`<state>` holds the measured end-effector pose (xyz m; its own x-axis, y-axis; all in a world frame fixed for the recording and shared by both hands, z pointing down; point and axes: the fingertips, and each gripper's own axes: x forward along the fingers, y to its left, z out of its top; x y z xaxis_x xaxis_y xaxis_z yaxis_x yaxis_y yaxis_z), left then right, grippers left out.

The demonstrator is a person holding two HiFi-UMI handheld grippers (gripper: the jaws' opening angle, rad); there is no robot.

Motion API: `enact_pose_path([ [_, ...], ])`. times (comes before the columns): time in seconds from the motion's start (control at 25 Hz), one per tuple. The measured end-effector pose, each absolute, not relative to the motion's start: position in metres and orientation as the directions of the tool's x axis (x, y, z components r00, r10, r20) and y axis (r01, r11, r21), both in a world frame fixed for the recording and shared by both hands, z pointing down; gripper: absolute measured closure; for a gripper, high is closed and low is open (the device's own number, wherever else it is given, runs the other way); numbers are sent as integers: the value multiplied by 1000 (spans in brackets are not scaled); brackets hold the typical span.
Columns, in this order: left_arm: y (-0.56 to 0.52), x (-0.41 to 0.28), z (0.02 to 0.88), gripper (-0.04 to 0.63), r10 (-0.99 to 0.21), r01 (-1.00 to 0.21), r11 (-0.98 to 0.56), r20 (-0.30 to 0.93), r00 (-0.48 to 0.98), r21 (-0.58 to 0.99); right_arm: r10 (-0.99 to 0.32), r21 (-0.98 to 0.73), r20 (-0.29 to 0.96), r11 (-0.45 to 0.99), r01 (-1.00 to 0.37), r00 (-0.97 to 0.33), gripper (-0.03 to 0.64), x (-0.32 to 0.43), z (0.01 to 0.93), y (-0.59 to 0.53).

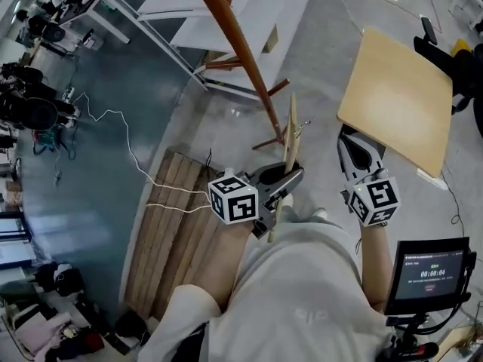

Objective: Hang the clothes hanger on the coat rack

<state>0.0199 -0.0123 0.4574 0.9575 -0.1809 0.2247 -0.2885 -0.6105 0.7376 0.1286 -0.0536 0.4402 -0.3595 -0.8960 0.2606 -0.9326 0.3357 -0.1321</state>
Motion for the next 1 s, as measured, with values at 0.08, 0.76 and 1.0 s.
enact_pose_path([
  [0.08, -7, 2, 450, 505, -226, -319, -602, 227, 947, 732, -876, -134, 260, 383, -914, -406, 604, 109, 434, -55],
  [0.76, -46, -166, 471, 505, -666, -606, -317, 284, 690, 729, -648, -172, 246, 703, -690, -721, 604, -49, 455, -116],
  [1.0, -71, -197, 450, 505, -712, -644, -290, 290, 640, 707, -635, -162, 231, 722, -673, -737, 604, -75, 435, -126],
])
